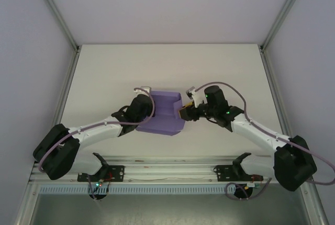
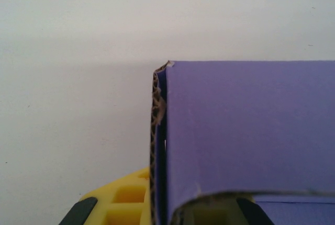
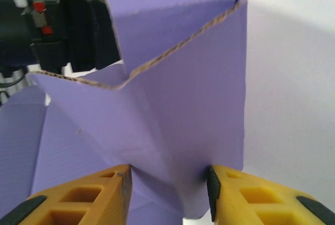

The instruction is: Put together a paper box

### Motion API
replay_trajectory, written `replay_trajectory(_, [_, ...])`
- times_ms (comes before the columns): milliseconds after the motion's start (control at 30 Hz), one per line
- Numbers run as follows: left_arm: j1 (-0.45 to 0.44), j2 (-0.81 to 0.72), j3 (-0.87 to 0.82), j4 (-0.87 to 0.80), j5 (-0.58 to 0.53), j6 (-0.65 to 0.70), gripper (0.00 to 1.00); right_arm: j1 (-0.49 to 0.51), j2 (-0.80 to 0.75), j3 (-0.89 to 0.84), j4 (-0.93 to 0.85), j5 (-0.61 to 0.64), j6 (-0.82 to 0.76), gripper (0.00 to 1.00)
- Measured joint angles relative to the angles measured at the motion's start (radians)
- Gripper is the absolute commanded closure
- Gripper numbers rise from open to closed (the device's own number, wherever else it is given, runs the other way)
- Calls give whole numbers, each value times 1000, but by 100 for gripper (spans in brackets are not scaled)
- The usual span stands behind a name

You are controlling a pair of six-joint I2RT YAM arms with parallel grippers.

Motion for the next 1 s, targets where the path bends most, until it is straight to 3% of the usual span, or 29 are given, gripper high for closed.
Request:
replay_trajectory(333, [0, 0, 0, -5, -50, -11, 100, 154, 169, 130, 33, 491, 56, 65])
replay_trajectory(533, [0, 0, 0, -10, -60, -11, 100, 207, 270, 175, 71, 731, 124, 88])
replay_trajectory(633, [-7, 10, 13, -21, -61, -17, 100, 231, 326, 210, 73, 861, 170, 95])
replay_trajectory(833, [-13, 39, 62, -35, -83, -54, 100, 274, 449, 360, -39, 1106, 288, 99])
replay_trajectory(1000, [-13, 54, 80, -37, -82, -82, 100, 297, 519, 453, -152, 1241, 381, 94])
